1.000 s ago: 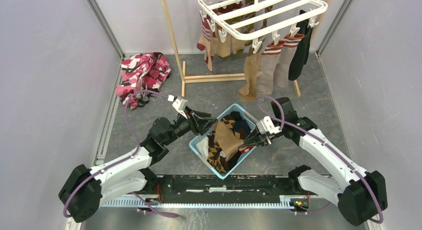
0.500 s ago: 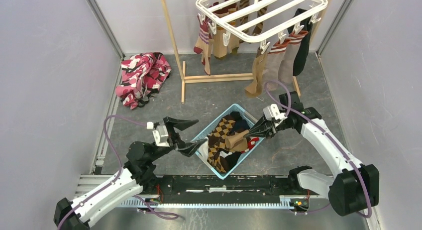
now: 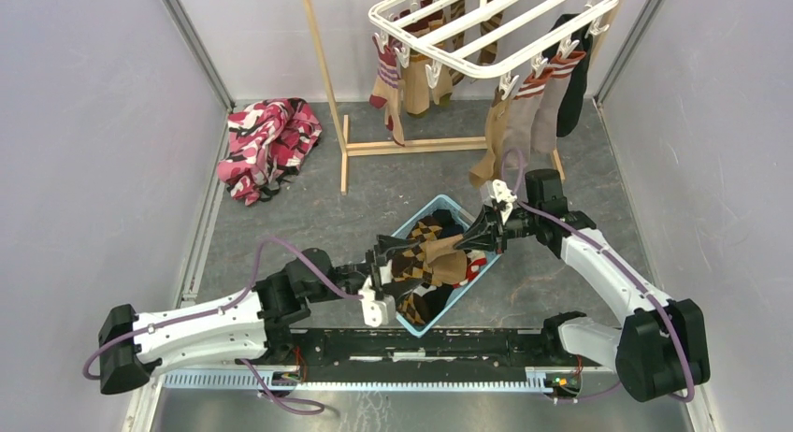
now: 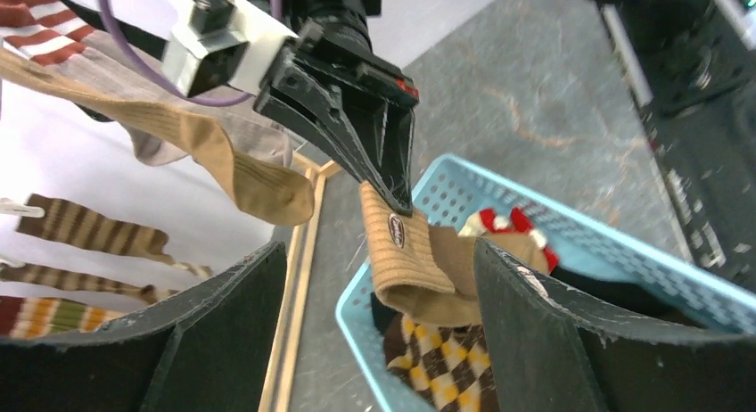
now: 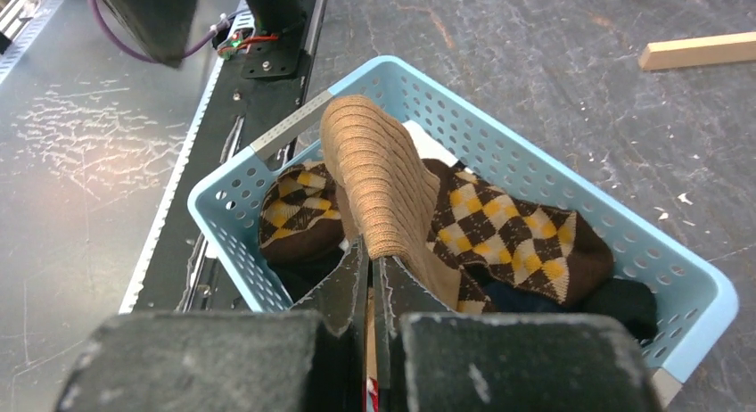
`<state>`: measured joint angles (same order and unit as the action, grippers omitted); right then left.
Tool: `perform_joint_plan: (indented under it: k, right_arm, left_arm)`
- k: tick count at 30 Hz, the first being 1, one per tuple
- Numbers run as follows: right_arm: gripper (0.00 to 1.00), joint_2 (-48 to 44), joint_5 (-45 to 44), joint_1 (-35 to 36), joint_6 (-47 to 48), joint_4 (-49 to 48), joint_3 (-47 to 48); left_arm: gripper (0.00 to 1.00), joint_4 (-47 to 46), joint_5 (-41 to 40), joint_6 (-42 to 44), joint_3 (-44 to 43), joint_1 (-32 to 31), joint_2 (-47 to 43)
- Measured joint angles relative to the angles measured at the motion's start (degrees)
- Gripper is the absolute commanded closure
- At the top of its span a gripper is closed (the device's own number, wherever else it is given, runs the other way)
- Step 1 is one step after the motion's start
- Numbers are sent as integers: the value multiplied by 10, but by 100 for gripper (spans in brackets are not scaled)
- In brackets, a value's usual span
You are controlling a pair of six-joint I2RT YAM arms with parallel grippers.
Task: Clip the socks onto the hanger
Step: Pick up the sock from the bin.
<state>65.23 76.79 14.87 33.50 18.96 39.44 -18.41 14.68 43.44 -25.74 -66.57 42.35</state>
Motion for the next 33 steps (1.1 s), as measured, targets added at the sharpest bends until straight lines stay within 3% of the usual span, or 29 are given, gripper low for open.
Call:
perform_joint_plan:
  k: [10, 20, 24, 26, 33]
  right_arm:
    - [100, 37, 9, 0, -88, -56, 1]
    - [100, 71, 42, 0, -34, 21, 40]
    - [100, 74, 45, 0, -17, 44, 43]
    - [100, 74, 47, 0, -12, 50, 43]
    - [100, 74, 52, 0, -8, 58, 43]
  left_arm:
    - [17, 33, -73, 187, -9, -41, 117]
    - [20, -8, -168, 296, -9, -42, 202]
    - [31, -49, -187, 315, -13, -42, 240]
    - [48, -65, -191, 320, -17, -42, 262]
    - [83, -105, -202, 323, -20, -42, 295]
